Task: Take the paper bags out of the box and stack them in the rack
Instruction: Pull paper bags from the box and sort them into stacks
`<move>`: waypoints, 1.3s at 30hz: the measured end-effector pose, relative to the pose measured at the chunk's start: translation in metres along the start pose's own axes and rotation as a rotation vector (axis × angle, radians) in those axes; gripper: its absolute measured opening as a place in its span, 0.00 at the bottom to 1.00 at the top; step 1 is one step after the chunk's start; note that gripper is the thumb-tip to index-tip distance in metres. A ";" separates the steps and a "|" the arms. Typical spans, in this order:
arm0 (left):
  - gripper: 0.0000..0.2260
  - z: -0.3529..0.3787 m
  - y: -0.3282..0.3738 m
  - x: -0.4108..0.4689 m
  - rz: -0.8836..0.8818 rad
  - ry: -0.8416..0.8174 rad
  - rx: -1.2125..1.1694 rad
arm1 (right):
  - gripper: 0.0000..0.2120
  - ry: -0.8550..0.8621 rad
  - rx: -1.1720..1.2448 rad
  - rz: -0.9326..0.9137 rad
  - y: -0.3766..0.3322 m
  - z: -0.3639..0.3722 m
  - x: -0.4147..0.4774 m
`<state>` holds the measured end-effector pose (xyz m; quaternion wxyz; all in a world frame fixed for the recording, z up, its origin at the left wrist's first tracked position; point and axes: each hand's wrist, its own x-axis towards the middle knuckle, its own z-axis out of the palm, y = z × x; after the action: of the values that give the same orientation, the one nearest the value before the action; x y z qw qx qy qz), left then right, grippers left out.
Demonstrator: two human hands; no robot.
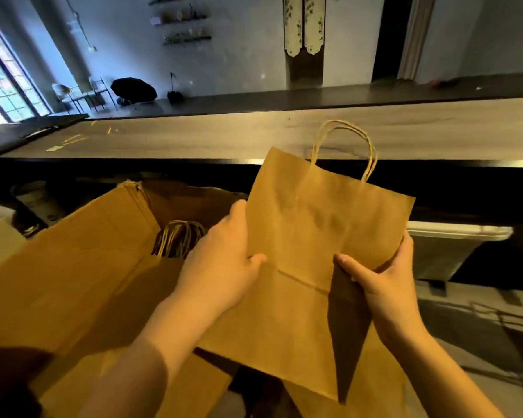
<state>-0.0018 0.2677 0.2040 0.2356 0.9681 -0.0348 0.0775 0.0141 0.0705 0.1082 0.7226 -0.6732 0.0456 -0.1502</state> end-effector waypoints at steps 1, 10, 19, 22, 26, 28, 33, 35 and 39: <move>0.23 0.013 0.006 -0.003 0.018 -0.024 0.022 | 0.40 0.027 -0.034 -0.001 0.007 -0.009 -0.004; 0.31 0.106 -0.003 -0.031 -0.074 -0.350 0.138 | 0.42 0.160 -0.191 0.096 0.066 -0.057 -0.042; 0.34 0.168 -0.029 -0.055 -0.340 -0.725 0.209 | 0.46 0.016 -0.455 0.154 0.114 -0.074 -0.071; 0.35 0.173 -0.034 -0.059 -0.402 -0.787 0.218 | 0.54 -0.029 -0.556 0.147 0.129 -0.076 -0.075; 0.37 0.173 -0.033 -0.063 -0.390 -0.824 0.187 | 0.57 -0.035 -0.715 0.202 0.134 -0.076 -0.079; 0.37 0.167 -0.029 -0.062 -0.341 -0.809 0.166 | 0.53 -0.038 -0.787 0.160 0.130 -0.073 -0.076; 0.25 0.129 -0.003 -0.045 -0.045 -0.591 0.089 | 0.31 -0.154 -0.755 0.011 0.094 -0.057 -0.055; 0.22 0.106 0.012 -0.034 0.029 -0.506 0.075 | 0.23 -0.187 -0.720 -0.056 0.068 -0.044 -0.045; 0.18 0.050 0.028 -0.012 0.133 -0.327 0.037 | 0.11 -0.259 -0.666 -0.297 0.007 -0.005 -0.023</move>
<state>-0.0100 0.2202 0.1710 0.2035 0.9675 -0.1354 -0.0651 -0.0083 0.0723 0.0976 0.4346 -0.8836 -0.0979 -0.1440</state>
